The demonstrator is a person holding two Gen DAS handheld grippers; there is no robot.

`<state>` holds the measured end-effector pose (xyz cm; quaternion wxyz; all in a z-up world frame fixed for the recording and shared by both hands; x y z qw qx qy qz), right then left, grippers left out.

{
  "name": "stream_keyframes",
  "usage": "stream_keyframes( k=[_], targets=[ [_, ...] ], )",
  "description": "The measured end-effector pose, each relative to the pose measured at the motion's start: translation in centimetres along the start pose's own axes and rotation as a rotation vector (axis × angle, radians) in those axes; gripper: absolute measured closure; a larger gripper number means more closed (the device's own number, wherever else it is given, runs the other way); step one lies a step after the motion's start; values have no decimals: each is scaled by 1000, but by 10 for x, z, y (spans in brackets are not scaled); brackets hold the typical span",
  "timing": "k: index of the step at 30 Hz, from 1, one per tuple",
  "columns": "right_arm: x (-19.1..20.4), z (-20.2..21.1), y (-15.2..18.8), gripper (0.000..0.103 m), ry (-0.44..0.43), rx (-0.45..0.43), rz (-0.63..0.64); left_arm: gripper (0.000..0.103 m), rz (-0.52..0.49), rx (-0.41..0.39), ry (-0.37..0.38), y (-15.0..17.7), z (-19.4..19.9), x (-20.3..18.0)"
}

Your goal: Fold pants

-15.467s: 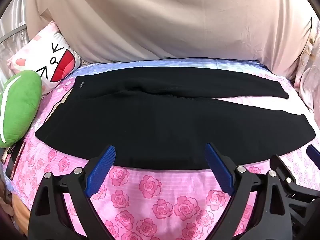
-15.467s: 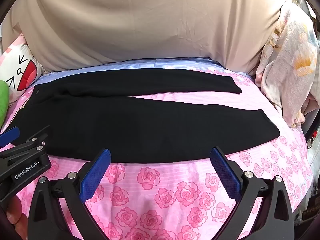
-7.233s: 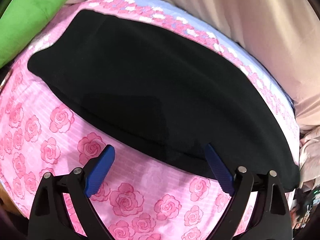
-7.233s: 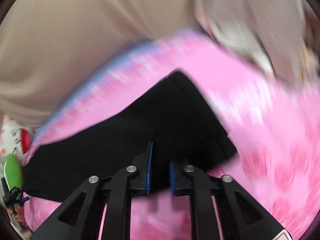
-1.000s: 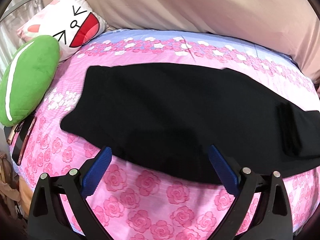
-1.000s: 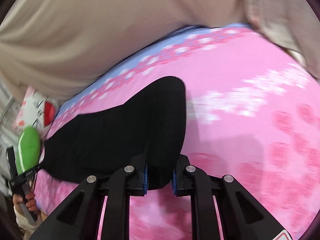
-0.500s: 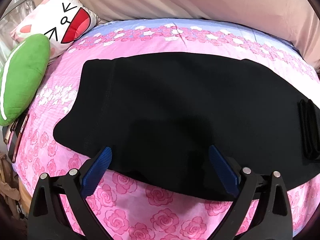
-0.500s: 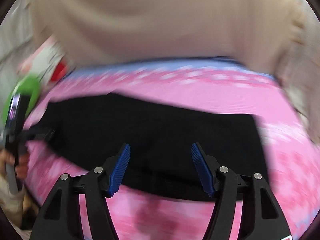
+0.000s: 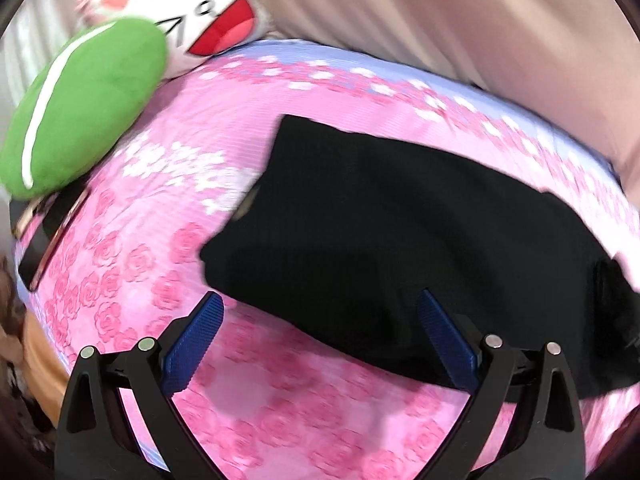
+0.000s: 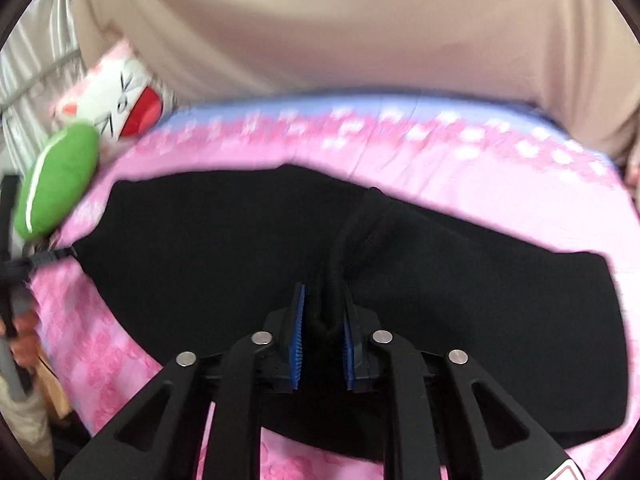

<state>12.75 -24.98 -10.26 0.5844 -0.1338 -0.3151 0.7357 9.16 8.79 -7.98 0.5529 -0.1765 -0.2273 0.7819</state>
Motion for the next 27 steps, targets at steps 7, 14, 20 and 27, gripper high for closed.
stream_keyframes(
  k=[7, 14, 20, 27],
  targets=[
    [7, 31, 3, 47, 7, -75, -9, 8, 213, 84, 95, -10, -32, 50],
    [-24, 57, 6, 41, 58, -95, -93, 79, 215, -9, 143, -41, -13, 30],
    [-48, 72, 12, 40, 68, -119, -143, 80, 60, -202, 203, -81, 59, -28],
    [-92, 95, 17, 35, 107, -168, -260, 88, -282, -191, 454, -46, 112, -188]
  ],
)
Point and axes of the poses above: each gripper's, at about its wrist camera, not at the fingertips, and z roughly against the way its jaws point, x to its left, y to its underside, the point moved 5 cm from there along -z, roughly the way its jaws point, and after that the axes turned 2 degrees about x, right-handed, at the moved point
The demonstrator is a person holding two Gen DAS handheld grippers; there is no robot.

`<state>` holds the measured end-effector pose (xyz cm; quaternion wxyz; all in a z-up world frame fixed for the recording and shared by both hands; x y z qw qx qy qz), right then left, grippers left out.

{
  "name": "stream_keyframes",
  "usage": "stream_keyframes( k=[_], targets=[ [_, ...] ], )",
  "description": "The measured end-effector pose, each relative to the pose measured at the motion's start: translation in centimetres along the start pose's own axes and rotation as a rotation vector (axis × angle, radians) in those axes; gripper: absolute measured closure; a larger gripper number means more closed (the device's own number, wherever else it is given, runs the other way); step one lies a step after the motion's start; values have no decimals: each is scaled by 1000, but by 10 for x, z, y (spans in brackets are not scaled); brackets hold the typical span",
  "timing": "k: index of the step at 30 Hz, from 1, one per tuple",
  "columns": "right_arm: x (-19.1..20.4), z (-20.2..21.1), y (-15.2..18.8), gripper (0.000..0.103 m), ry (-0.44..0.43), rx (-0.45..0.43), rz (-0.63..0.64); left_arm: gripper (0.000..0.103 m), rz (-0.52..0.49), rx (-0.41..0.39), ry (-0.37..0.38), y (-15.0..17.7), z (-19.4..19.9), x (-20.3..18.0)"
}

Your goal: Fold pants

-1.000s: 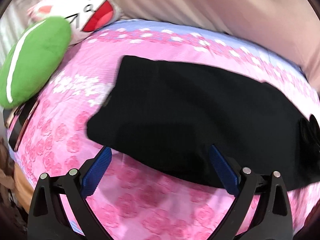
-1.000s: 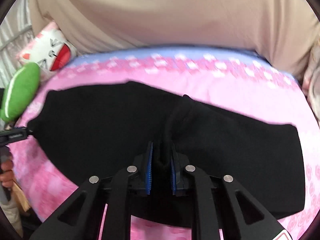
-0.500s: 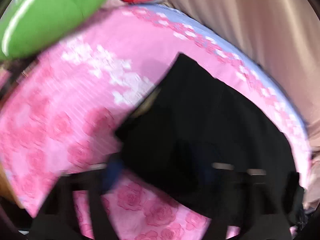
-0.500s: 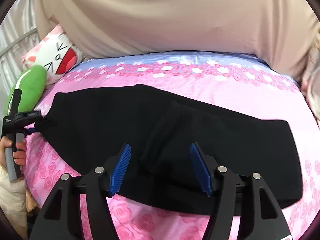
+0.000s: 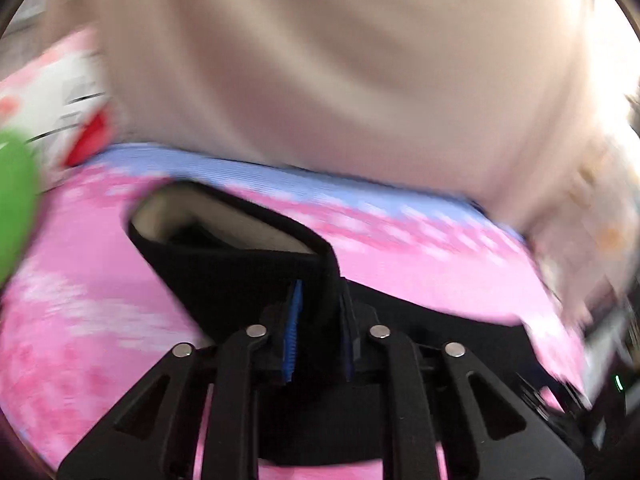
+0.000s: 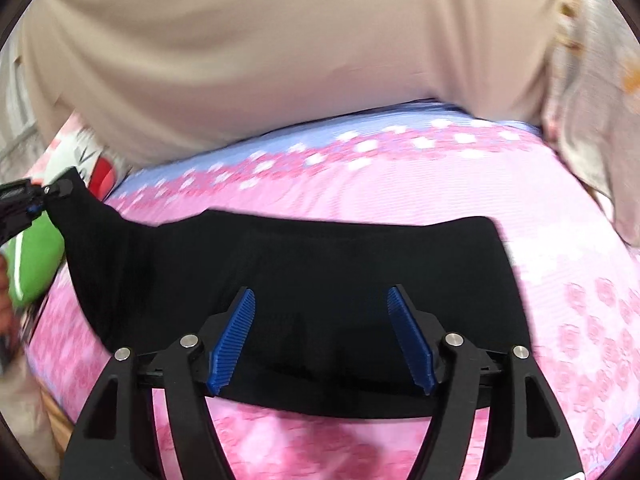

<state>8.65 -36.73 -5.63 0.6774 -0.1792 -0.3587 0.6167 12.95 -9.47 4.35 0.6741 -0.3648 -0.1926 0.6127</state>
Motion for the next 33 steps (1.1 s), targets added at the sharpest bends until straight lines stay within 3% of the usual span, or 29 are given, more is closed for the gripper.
stream_keyframes(
  k=[2, 4, 5, 7, 8, 10, 11, 15, 18, 20, 22, 27, 29, 30, 31, 32, 33],
  targets=[
    [-14, 4, -1, 35, 11, -7, -32, 85, -113, 87, 73, 20, -26, -58],
    [-26, 6, 2, 35, 19, 2, -54, 74, -187, 188, 41, 51, -62, -89],
    [-30, 6, 4, 35, 27, 9, -55, 71, -190, 223, 24, 61, -72, -91],
    [-38, 7, 11, 34, 46, 24, -57, 54, -161, 263, 31, 74, -75, -83],
    [-40, 7, 13, 34, 43, 31, -54, 48, -133, 258, 45, 75, -67, -71],
    [-39, 4, 15, 33, 28, 45, -49, 20, -64, 201, 7, 68, -42, -36],
    [-37, 1, 15, 33, 9, 54, -45, 17, -39, 168, -26, 64, -32, -18],
    [0, -19, 7, 32, -143, 88, -29, 13, 61, 84, -215, 49, 3, 57],
    [48, -40, -2, 30, -286, 137, 10, 13, 121, 90, -290, 53, 11, 94],
    [74, -52, -9, 27, -336, 158, 38, 13, 142, 88, -328, 55, 12, 108],
    [101, -74, -20, 22, -317, 179, 95, 13, 127, 90, -356, 59, 11, 113],
    [119, -138, -21, 15, -140, 284, 194, 10, 63, 111, -362, 74, 5, 111],
    [124, -141, -17, 14, -115, 266, 216, 10, 44, 127, -362, 79, 2, 109],
    [129, -140, -15, 21, -84, 259, 243, 10, 33, 141, -365, 82, -3, 108],
    [134, -137, -14, 40, -72, 247, 271, 10, 28, 147, -367, 84, -6, 106],
    [140, -134, -13, 62, -96, 241, 287, 10, 24, 163, -370, 86, -11, 106],
    [145, -135, -11, 75, -168, 280, 270, 10, 23, 171, -370, 88, -14, 105]
  ],
)
Point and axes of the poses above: each gripper's, at about its wrist camera, not at the fingertips, and z roughly against the way its jaws point, x to its left, y to its underside, the point moved 5 cm from there along -z, roughly the way its jaws point, and after that the axes turned 2 degrees about x, right-handed, at the moved point
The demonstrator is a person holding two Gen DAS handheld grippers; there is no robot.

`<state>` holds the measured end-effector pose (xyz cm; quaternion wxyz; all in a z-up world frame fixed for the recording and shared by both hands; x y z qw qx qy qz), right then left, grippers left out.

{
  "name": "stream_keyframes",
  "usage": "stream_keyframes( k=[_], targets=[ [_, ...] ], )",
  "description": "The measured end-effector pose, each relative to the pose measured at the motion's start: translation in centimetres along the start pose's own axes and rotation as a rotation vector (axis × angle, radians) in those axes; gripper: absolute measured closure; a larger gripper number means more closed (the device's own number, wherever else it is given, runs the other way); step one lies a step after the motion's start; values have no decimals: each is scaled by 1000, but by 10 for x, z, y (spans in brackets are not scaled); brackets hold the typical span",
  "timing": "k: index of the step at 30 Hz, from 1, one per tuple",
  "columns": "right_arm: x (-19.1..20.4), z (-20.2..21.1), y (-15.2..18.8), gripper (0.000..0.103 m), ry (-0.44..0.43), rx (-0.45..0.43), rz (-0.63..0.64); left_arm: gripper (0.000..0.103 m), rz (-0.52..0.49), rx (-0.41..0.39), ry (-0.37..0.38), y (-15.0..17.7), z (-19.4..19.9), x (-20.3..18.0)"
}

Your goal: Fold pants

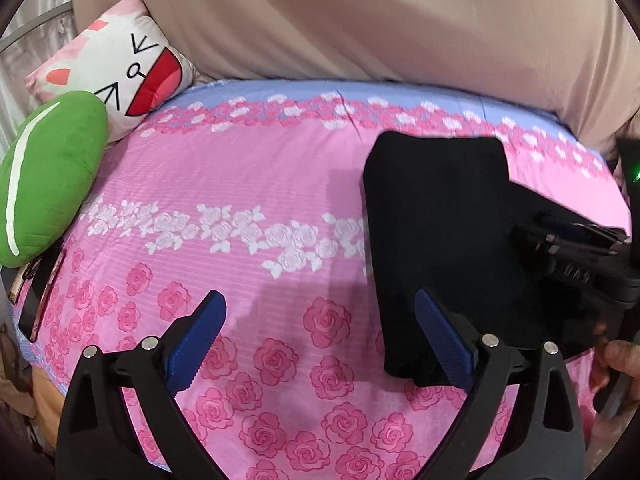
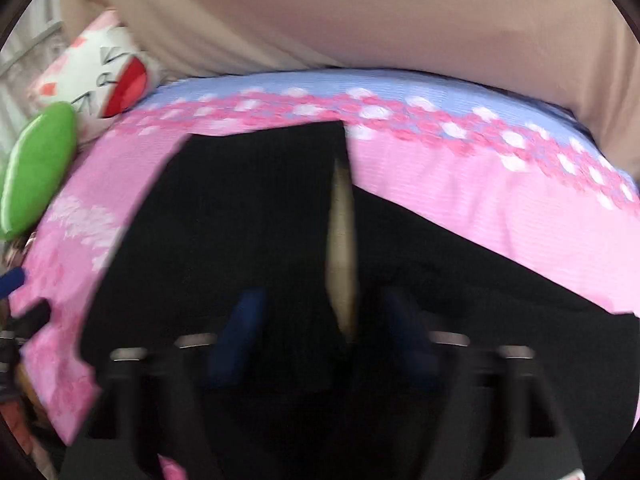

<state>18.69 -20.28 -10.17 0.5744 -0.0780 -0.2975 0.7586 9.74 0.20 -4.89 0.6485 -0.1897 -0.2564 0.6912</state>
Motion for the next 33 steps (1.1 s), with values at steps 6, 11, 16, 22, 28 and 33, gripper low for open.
stream_keyframes(
  k=[6, 11, 16, 22, 28, 33],
  targets=[
    [-12, -3, -6, 33, -21, 20, -60, 10, -6, 15, -15, 3, -5, -4],
    [-26, -10, -6, 31, -35, 23, -93, 10, 8, 35, -12, 4, -12, -1],
    [-5, -11, -6, 76, -63, 6, -64, 10, 15, 35, -17, 4, -14, 2],
    [-5, 61, -21, 90, -243, -142, -124, 10, 53, 26, 13, -3, -1, 10],
    [-81, 168, 14, 94, -108, -326, -203, 7, 25, -1, 113, -11, 18, -18],
    [-177, 166, 92, 92, 84, -244, -385, 7, -48, 46, 161, -7, 6, -67]
  ],
)
Point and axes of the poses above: each gripper's, at about its wrist camera, not at the fingertips, and z roughly against the way its jaws point, x to its left, y to its underside, the point moved 5 cm from there along -z, roughly the way its jaws point, and after that the axes turned 2 degrees about x, right-handed, at the moved point
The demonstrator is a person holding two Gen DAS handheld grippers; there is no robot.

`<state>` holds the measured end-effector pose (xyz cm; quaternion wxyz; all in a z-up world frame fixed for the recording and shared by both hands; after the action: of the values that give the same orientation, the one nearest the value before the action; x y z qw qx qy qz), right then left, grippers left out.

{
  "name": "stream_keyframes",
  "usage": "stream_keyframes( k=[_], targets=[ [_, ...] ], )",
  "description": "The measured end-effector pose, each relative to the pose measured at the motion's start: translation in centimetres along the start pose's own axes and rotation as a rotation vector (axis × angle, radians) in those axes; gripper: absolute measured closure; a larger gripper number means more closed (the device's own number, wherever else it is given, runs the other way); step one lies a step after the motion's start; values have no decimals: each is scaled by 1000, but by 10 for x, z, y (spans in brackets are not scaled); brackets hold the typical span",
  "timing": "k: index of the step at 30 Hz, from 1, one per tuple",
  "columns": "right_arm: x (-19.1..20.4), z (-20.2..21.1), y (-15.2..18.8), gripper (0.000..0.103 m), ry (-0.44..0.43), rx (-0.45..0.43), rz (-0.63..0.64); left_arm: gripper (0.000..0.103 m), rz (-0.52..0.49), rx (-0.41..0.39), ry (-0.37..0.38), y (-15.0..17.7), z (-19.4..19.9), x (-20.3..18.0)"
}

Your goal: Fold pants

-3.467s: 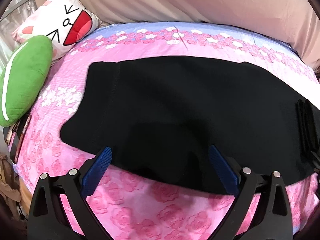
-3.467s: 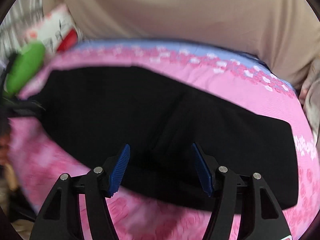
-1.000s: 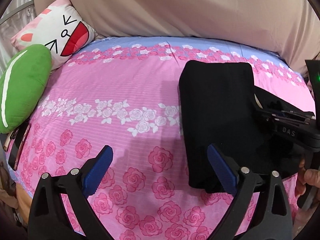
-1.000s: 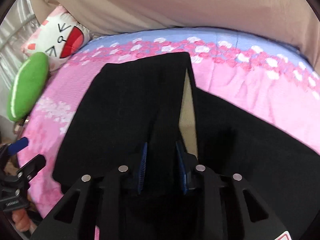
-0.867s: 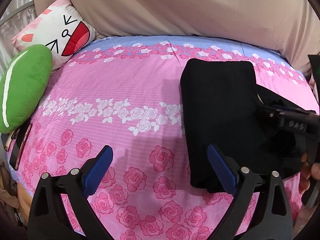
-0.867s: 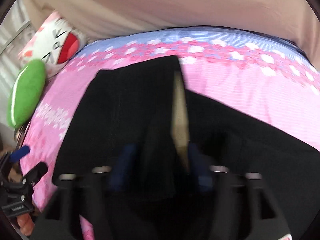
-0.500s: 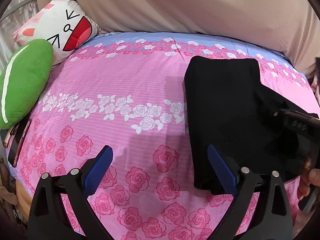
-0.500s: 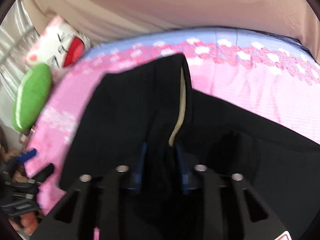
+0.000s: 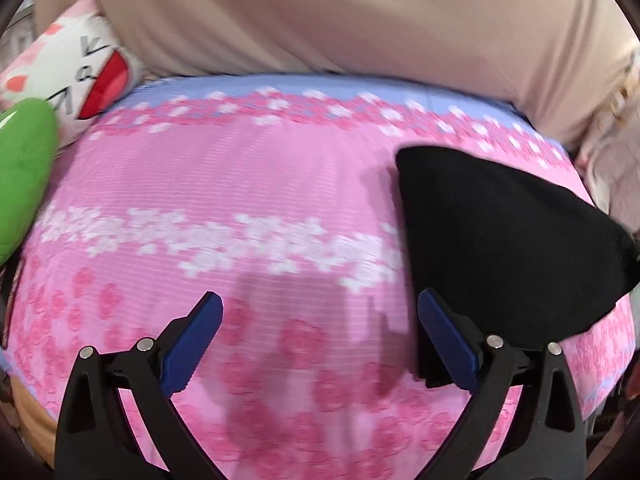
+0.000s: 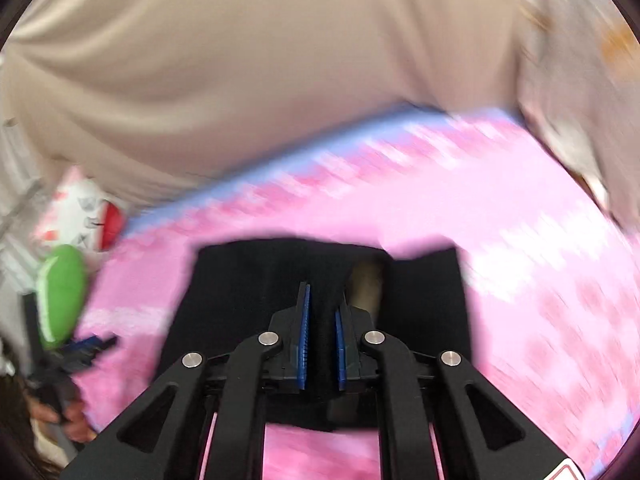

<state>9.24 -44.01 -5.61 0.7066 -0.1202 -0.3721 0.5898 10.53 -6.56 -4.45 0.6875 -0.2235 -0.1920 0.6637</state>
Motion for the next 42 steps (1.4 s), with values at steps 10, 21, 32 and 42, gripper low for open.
stream_keyframes(
  k=[10, 21, 32, 42],
  targets=[
    [-46, -6, 25, 41, -173, 63, -167, 7, -43, 27, -1, 0, -6, -31],
    [11, -45, 68, 75, -258, 205, -27, 7, -71, 48, -13, 5, -10, -39],
    [-28, 11, 28, 75, 80, 54, 117, 7, -72, 58, -1, 6, -13, -43],
    [-56, 46, -13, 31, -136, -104, -76, 7, -38, 112, 141, 2, -23, -57]
  ],
)
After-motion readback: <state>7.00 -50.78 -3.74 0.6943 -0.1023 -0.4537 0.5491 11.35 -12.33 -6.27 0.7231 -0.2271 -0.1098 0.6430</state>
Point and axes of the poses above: each gripper's, at about its wrist camera, not at the fingertips, and z roughly against the way its jaws point, x to its left, y to its underside, the point moved 5 cm from there along -z, roughly the way its jaws point, and after that the axes turned 2 degrees about x, right-handed, at the moved point
